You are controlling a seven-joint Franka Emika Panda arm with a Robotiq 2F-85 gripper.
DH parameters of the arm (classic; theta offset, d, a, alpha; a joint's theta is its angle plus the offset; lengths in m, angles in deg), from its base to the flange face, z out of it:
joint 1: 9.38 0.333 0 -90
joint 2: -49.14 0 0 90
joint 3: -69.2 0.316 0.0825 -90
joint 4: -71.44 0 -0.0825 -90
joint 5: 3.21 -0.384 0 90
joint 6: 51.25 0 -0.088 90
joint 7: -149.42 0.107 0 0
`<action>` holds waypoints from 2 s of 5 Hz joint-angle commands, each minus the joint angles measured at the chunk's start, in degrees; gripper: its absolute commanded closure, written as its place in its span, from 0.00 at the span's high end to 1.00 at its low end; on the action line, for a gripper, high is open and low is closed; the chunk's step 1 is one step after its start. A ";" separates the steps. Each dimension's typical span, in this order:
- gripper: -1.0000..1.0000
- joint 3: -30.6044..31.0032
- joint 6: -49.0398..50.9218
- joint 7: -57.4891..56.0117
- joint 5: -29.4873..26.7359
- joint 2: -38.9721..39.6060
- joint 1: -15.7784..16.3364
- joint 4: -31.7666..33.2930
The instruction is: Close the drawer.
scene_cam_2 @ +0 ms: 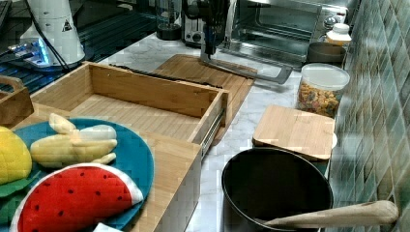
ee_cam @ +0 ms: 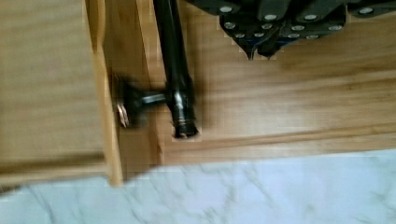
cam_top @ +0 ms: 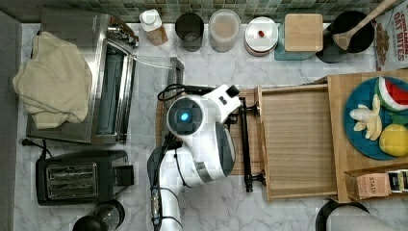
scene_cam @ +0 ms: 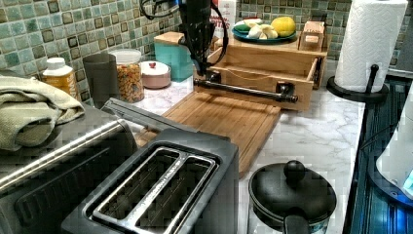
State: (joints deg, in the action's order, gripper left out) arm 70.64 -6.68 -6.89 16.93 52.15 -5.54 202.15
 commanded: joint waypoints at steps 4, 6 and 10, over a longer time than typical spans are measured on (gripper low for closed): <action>0.00 -3.85 -6.76 -1.15 6.10 0.27 -3.01 10.20; 0.00 -8.16 -8.49 -12.49 6.47 0.51 -7.85 10.26; 0.00 -18.69 -18.65 -32.41 3.65 4.31 -20.61 5.35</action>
State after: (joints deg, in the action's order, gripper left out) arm 60.10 -24.37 -34.03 22.38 55.20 -17.32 213.78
